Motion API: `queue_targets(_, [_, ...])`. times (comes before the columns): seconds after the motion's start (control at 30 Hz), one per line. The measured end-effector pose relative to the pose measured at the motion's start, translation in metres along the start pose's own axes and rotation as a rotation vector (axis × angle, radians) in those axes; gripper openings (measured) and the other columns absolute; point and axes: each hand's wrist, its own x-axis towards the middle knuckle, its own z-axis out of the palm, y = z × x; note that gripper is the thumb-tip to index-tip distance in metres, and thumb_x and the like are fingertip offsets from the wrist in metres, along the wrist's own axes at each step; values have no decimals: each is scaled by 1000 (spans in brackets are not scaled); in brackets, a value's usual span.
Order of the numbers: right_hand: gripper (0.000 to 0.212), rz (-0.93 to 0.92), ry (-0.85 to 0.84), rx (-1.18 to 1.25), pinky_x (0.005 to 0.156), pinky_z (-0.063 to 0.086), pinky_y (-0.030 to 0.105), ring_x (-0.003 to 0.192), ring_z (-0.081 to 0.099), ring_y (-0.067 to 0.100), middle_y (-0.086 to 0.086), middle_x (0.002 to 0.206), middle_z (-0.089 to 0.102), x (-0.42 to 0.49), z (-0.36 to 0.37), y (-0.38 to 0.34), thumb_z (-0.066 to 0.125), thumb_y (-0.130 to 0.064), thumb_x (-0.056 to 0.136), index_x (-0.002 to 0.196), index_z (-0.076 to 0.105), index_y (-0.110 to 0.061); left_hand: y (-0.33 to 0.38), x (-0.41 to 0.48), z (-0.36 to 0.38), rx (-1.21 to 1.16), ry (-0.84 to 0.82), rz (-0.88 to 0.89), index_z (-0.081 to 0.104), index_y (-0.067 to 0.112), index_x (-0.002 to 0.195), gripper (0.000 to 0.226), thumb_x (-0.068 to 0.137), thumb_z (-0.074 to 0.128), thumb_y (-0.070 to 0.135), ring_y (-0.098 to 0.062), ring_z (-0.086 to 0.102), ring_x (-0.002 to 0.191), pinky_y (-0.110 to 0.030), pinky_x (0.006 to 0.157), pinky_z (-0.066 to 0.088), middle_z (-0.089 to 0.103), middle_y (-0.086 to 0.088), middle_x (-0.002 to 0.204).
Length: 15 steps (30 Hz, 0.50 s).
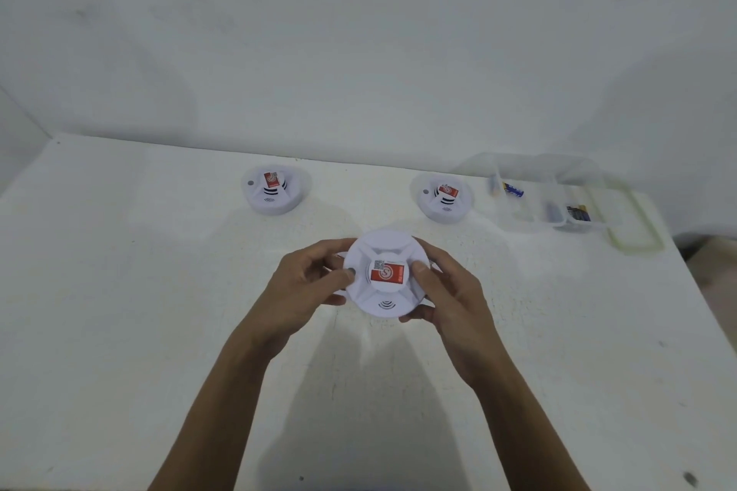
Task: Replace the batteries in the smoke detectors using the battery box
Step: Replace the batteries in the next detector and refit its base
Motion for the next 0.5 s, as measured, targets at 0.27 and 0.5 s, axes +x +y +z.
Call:
queue_targets(0.27, [32, 54, -6, 88, 67, 58, 34, 102, 67, 20, 5, 123, 62, -1, -1, 3, 47, -16, 98, 129, 54, -19, -2, 1, -2, 9, -12, -13, 65, 34, 114, 37, 77, 59, 29, -20, 68, 89, -34, 77, 58, 67, -5, 90])
queue_targets(0.5, [43, 54, -18, 84, 67, 58, 34, 104, 66, 23, 5, 124, 62, -1, -1, 4, 50, -30, 88, 130, 55, -20, 0, 1, -3, 19, -27, -4, 65, 34, 113, 37, 78, 59, 28, -20, 67, 88, -33, 76, 58, 65, -10, 92])
